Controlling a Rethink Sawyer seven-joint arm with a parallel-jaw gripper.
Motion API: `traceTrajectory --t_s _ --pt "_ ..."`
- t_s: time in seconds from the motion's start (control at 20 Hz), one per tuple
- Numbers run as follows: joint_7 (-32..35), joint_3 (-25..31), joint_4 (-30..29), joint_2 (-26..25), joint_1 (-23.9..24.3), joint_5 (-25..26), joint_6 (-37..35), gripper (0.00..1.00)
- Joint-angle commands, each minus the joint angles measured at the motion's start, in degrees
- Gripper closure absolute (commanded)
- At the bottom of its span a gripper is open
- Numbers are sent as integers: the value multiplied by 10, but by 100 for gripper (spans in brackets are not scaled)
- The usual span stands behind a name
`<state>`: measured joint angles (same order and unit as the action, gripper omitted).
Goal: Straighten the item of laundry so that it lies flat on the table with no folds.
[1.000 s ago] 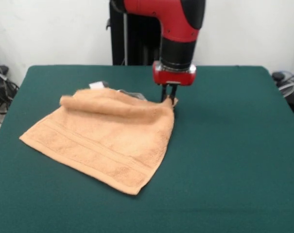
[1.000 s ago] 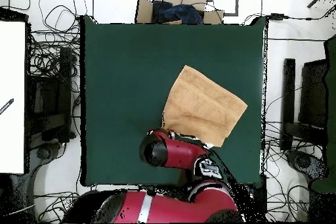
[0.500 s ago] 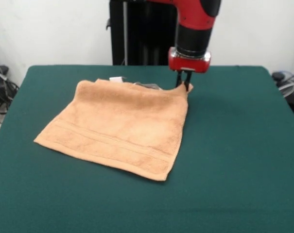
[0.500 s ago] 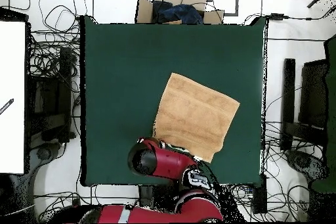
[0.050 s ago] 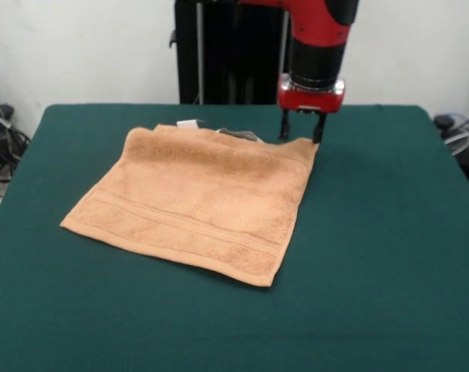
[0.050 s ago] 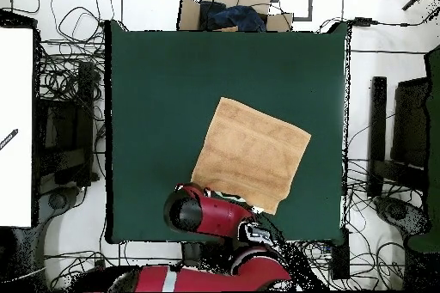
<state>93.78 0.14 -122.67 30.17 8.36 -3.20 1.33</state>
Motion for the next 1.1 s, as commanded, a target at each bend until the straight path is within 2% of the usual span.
traceTrajectory --t_s 0.05,0.35,0.5,0.8,1.1 --pt "166 63 -13 -3 -2 -44 17 0" --pt "190 76 -25 -8 -4 -64 38 0" --pt "176 83 -22 -1 9 -65 25 0" --pt "98 17 11 127 -9 -59 -177 0" --pt "64 21 30 168 19 -33 -261 0"
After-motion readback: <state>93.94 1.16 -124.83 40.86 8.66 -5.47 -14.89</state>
